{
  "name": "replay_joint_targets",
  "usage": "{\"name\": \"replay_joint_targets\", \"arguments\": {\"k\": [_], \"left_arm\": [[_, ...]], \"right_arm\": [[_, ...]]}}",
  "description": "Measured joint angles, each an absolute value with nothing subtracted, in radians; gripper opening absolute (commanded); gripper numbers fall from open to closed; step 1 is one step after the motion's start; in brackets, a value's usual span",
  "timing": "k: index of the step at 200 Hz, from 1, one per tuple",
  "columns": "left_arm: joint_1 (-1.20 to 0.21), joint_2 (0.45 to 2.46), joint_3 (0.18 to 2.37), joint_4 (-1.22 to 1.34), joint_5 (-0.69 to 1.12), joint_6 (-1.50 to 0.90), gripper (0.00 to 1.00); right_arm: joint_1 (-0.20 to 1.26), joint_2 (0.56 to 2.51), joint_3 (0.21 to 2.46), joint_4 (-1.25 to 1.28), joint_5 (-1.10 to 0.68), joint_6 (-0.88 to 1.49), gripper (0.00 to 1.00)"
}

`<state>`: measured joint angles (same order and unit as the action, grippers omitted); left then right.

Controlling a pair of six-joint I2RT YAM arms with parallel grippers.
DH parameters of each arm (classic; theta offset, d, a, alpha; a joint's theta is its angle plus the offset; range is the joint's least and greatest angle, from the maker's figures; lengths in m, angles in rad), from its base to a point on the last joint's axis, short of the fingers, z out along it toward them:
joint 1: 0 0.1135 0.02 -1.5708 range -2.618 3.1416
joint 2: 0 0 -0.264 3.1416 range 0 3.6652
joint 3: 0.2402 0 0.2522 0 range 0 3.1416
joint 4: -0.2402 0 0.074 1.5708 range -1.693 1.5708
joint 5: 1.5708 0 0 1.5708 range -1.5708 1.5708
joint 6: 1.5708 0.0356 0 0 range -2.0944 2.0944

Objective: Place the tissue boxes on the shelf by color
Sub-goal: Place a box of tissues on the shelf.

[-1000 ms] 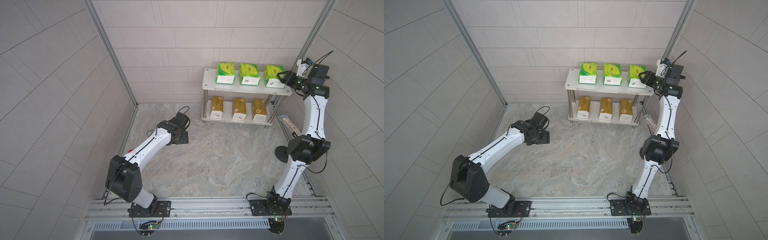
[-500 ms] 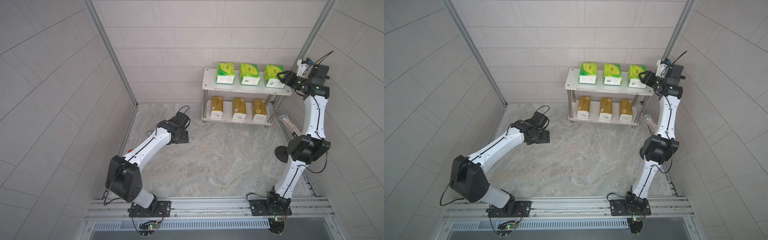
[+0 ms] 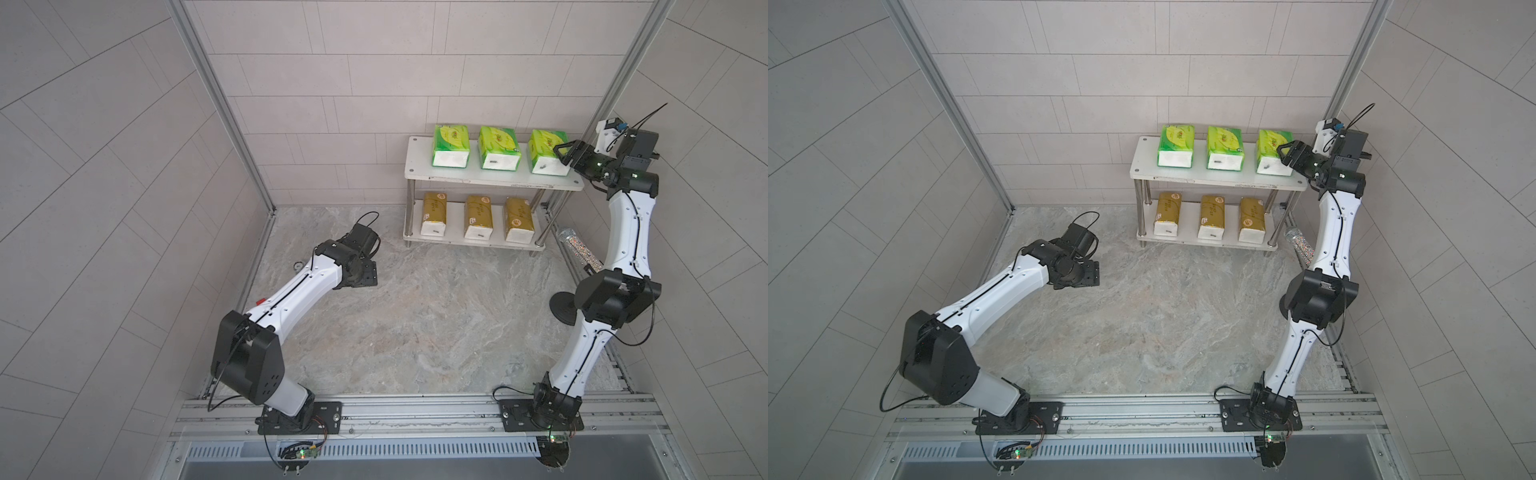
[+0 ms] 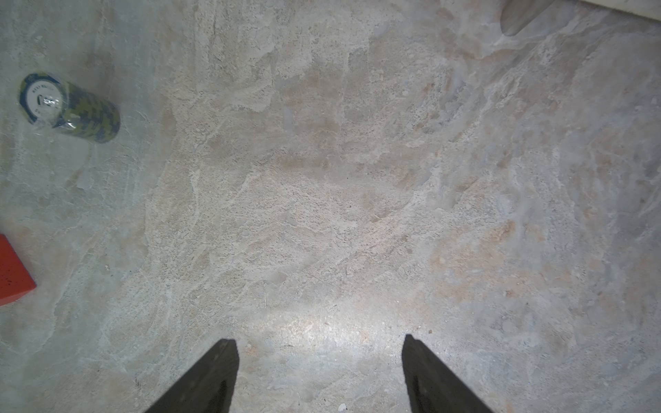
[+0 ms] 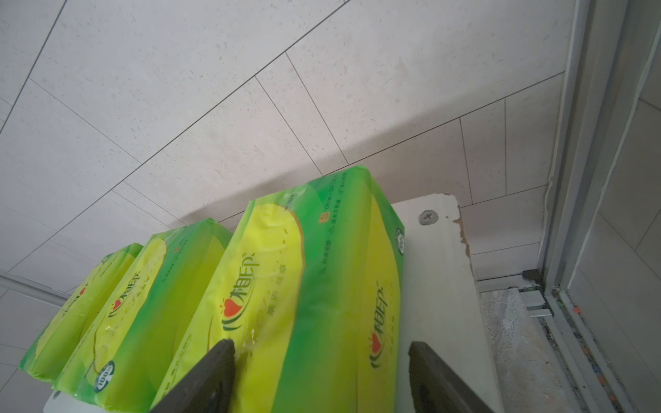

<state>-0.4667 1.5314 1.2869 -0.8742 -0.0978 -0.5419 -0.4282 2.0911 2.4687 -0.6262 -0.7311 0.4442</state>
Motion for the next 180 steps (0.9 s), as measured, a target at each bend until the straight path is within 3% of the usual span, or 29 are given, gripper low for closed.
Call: {"name": "replay_joint_targets", "arguments": {"k": [74,180], "left_arm": [[-0.467,1.529,1.287,-0.874,-0.098,-0.542,0.8],[-0.467,1.508,1.285,-0.873,-0.096,-0.543,0.8]], "right_arm": [[-0.432,2.091,2.46,-0.594,-0.725,0.514,0.85],[-0.442,2.091,2.452,-0.593,-0.778,0.512,0.75]]}}
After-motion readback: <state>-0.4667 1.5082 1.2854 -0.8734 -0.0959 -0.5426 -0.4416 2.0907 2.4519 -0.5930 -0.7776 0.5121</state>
